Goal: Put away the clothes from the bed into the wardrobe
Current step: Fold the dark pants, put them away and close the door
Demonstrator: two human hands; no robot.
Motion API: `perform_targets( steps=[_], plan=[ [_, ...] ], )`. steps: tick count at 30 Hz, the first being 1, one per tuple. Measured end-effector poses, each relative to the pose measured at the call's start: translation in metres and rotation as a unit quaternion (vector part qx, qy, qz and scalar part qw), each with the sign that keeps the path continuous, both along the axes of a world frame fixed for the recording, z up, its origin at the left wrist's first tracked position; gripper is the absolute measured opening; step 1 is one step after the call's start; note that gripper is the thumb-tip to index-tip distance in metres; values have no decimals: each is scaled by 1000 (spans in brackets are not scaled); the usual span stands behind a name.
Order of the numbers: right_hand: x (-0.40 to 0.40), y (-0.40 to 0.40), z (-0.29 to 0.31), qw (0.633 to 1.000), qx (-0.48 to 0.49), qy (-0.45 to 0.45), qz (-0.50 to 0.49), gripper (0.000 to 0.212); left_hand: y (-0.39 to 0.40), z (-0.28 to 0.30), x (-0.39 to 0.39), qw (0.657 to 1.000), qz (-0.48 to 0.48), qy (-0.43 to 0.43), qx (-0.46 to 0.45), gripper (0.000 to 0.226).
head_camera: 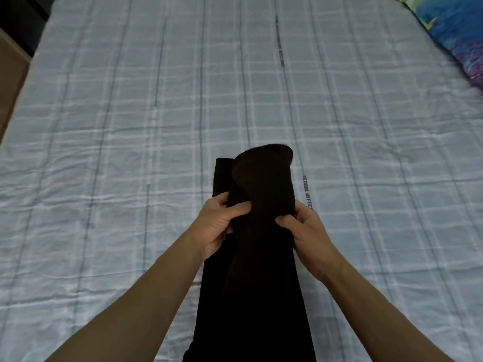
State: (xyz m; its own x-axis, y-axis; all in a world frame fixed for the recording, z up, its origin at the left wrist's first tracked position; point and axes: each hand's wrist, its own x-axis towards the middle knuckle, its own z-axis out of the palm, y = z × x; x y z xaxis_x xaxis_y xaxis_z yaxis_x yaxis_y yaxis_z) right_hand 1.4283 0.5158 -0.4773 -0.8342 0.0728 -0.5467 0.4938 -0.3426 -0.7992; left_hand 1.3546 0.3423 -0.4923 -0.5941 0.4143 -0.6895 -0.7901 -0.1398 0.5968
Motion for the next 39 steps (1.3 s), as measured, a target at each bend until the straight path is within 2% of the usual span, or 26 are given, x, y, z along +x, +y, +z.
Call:
perform_targets(
  steps=[3, 5, 7, 9, 10, 12, 14, 16, 18, 19, 21, 23, 25, 27, 29, 30, 31, 33, 36, 39],
  plan=[
    [-7, 5, -4, 996, 89, 22, -7, 20, -6, 1, 1, 995, 98, 25, -9, 50],
    [-12, 7, -9, 989, 141, 31, -18, 14, -16, 0, -4, 991, 129, 35, 5, 54],
    [-16, 9, -18, 979, 197, 40, -13, 8, -23, 2, -12, 990, 114, 79, -14, 55],
    [-23, 8, -28, 962, 269, 47, 5, 6, -24, -1, -24, 980, 69, 163, -91, 51],
    [-27, 8, -35, 949, 310, 45, 14, 7, -22, -7, -31, 965, 47, 213, -148, 48],
    [-36, 9, -48, 924, 382, 24, 22, 10, -17, -24, -45, 911, 21, 289, -292, 42],
    [-38, 10, -56, 917, 399, -11, 11, 15, -14, -40, -50, 861, 4, 294, -415, 46],
    [-28, 10, -57, 921, 388, -34, 15, 27, -16, -49, -38, 833, -7, 314, -455, 54],
    [-6, 7, -53, 926, 371, -52, 45, 41, -21, -47, -9, 814, -19, 370, -448, 43],
    [8, 4, -52, 927, 364, -61, 60, 47, -26, -44, 8, 813, -33, 384, -436, 32],
    [36, -5, -49, 927, 357, -72, 85, 58, -39, -40, 41, 835, -87, 368, -400, 15],
    [63, -14, -45, 923, 360, -77, 109, 63, -55, -38, 74, 844, -150, 362, -366, 13],
    [88, -22, -37, 920, 361, -73, 132, 67, -73, -29, 103, 833, -222, 364, -353, 13],
    [110, -28, -30, 918, 359, -71, 150, 60, -90, -15, 127, 833, -312, 310, -336, 24],
    [130, -31, -21, 923, 343, -84, 150, 44, -105, -1, 145, 858, -367, 211, -291, 51],
    [139, -31, -16, 932, 315, -98, 149, 42, -111, 5, 152, 877, -371, 157, -264, 60],
    [147, -30, -10, 943, 271, -115, 156, 48, -116, 10, 159, 892, -367, 110, -238, 64],
    [163, -28, 3, 954, 187, -130, 196, 70, -123, 22, 170, 912, -357, 57, -193, 57],
    [184, -28, 26, 942, 166, -136, 258, 68, -128, 45, 189, 919, -343, 85, -176, 55],
    [205, -33, 43, 920, 243, -121, 282, 71, -128, 67, 220, 930, -292, 135, -178, 57]
  ],
)
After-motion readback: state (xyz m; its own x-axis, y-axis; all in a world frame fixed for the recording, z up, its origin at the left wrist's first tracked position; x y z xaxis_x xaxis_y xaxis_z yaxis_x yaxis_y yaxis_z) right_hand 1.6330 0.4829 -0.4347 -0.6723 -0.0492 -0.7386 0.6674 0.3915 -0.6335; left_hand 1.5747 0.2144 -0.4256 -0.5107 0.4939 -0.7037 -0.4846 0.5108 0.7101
